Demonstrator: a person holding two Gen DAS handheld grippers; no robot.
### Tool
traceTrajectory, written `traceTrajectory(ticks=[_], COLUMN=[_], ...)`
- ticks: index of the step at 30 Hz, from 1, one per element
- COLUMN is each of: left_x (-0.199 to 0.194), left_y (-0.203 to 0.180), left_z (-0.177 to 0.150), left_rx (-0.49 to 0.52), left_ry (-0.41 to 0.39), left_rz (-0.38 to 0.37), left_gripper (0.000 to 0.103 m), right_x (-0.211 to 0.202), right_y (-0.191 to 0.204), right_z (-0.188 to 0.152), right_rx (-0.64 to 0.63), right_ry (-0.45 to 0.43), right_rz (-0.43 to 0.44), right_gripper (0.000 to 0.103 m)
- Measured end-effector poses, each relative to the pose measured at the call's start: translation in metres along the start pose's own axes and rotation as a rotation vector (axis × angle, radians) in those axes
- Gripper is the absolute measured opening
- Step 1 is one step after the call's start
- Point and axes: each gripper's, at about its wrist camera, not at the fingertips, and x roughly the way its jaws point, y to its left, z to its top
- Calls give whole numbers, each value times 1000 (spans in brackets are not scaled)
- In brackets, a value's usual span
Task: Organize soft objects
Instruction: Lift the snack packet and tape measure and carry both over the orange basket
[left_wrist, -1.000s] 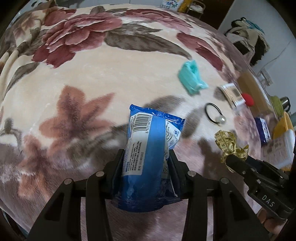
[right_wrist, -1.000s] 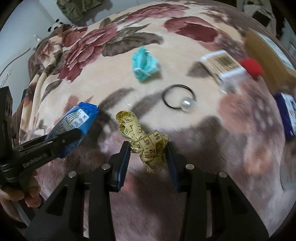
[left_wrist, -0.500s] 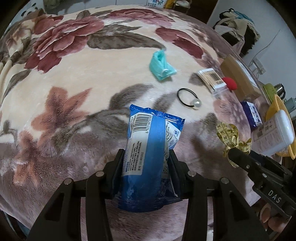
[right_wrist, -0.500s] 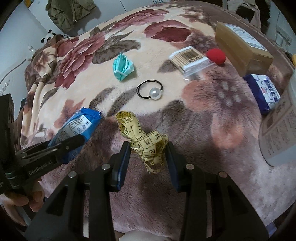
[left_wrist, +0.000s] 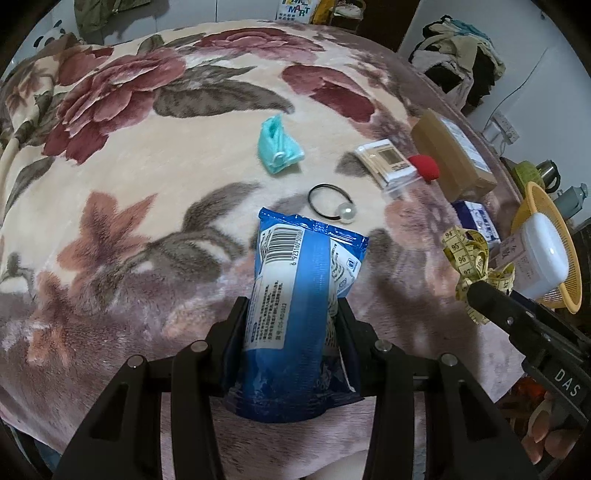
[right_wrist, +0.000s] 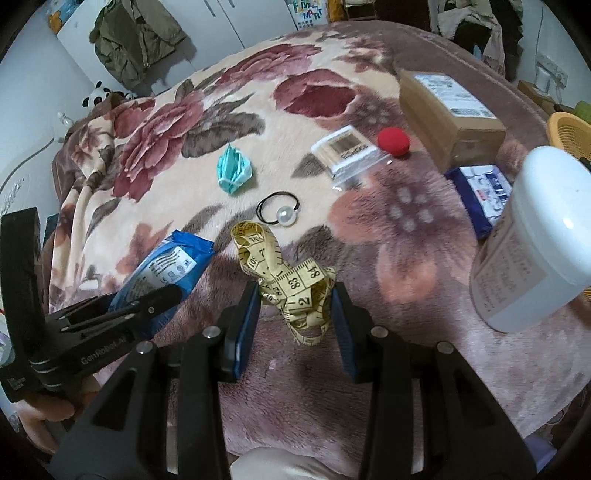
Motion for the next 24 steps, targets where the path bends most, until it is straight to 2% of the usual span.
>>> traceTrajectory(ticks=[24], left_x=[-31], left_y=[-78], left_z=[19], left_rx=[73], left_ry=[-60], left_rz=[-14], left_gripper=[47], right_x=[-61], right_y=[-43], right_z=[17], right_rx=[43], right_ry=[-110], right_rz=[-11], right_gripper=[40])
